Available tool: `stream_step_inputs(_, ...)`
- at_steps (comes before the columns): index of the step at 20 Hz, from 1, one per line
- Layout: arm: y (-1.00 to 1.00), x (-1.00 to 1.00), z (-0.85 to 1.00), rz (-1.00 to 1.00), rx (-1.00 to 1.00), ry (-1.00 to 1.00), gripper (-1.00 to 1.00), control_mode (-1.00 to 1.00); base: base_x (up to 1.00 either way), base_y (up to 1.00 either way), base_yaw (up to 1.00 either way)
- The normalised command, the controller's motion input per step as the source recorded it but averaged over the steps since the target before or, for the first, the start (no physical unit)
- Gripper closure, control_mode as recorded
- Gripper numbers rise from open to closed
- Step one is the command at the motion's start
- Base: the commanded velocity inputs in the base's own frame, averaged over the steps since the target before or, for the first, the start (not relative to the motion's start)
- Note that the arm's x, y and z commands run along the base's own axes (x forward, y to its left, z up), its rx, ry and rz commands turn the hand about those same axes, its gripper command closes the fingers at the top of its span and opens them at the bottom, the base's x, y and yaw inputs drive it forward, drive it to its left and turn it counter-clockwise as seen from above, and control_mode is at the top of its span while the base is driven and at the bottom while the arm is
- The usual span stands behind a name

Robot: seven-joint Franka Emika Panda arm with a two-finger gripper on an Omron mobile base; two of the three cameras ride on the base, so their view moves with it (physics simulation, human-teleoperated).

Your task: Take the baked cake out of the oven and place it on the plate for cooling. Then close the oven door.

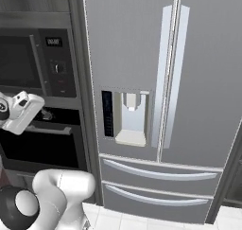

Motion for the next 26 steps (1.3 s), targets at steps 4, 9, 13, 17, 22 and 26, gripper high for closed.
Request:
stream_step_inputs(4, 0.33, 0.01, -0.23, 0.3, 0.0, 0.0, -1.0, -1.0, 0.0, 0.0, 0.0)
stream_step_inputs(9, 0.28, 0.09, -0.25, 0.39, 0.0, 0.0, -1.0, -1.0, 0.0, 0.0, 0.0)
stream_step_inputs(13, 0.3, 0.28, -0.31, 0.32, 0.0, 0.11, -1.0, -1.0, 0.0, 0.0, 0.0)
stream_step_inputs(17, 0.33, 0.25, -0.31, 0.3, 0.0, 0.0, -1.0, -1.0, 0.0, 0.0, 0.0)
stream_step_inputs(22, 0.41, 0.19, -0.31, 0.16, 0.0, 0.0, -1.0, -1.0, 0.0, 0.0, 0.0)
stream_step_inputs(26, 0.48, 0.13, -0.31, 0.04, -0.03, -0.02, -1.0, -1.0, 0.0, 0.0, 0.0)
